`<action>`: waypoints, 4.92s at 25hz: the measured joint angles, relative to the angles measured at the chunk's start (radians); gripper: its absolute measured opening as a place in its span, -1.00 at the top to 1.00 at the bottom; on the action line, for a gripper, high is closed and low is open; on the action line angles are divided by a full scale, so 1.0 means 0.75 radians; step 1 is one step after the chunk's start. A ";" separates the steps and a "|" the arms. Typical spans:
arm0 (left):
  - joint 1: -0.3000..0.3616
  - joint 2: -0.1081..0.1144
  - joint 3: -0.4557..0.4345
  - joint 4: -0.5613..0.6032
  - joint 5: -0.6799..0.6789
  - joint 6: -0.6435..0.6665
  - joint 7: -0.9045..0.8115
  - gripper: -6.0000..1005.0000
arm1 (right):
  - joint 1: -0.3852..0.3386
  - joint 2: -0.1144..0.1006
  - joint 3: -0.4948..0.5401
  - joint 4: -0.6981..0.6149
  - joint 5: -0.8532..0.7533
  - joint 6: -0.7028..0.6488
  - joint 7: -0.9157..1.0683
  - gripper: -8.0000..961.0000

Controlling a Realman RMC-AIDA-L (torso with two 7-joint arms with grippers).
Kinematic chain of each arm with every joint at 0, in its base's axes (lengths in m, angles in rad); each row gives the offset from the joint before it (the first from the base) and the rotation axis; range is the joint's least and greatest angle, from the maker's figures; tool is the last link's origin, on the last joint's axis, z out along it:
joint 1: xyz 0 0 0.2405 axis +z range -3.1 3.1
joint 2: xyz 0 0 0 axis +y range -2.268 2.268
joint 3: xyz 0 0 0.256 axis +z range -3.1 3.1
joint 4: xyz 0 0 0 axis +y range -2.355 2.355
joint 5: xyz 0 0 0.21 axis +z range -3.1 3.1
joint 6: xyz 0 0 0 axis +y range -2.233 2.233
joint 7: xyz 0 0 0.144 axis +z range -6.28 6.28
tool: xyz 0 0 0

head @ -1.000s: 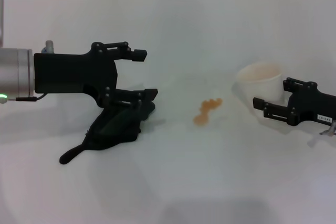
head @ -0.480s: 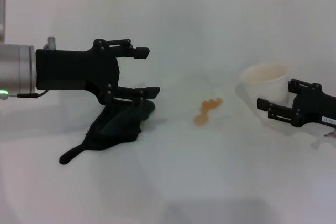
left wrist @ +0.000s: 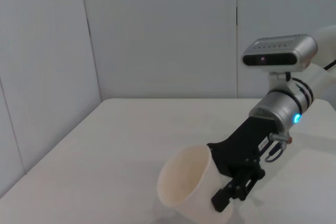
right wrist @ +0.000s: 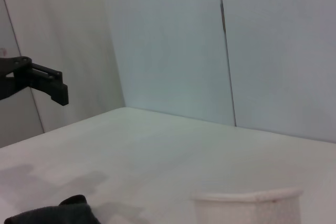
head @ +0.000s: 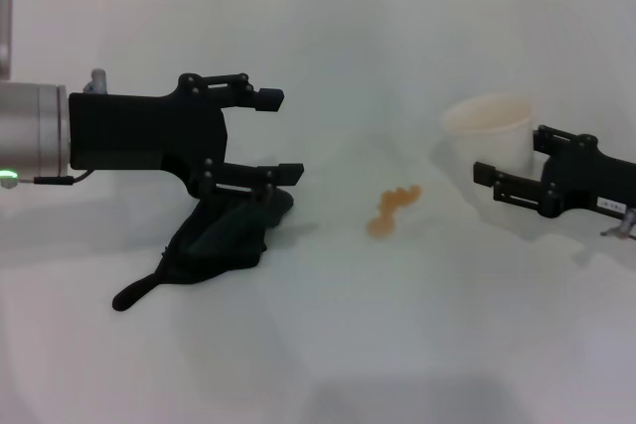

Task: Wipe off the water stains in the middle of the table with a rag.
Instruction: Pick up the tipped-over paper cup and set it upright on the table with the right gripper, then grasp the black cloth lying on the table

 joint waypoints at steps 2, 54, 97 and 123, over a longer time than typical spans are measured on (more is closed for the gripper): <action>-0.007 0.000 -0.001 -0.003 0.000 -0.001 0.001 -0.69 | 0.022 0.002 -0.003 0.017 0.005 0.016 -0.001 -0.49; -0.023 0.002 -0.003 -0.004 0.009 -0.024 -0.011 -0.69 | -0.006 -0.001 -0.026 0.089 0.010 0.109 -0.009 -0.50; -0.034 0.006 -0.001 -0.004 0.010 -0.027 0.000 -0.69 | -0.245 -0.010 -0.025 -0.065 0.009 -0.038 0.029 -0.81; -0.034 0.001 -0.009 -0.003 0.003 -0.084 0.003 -0.69 | -0.269 -0.008 0.069 -0.502 0.056 -0.469 0.205 -0.81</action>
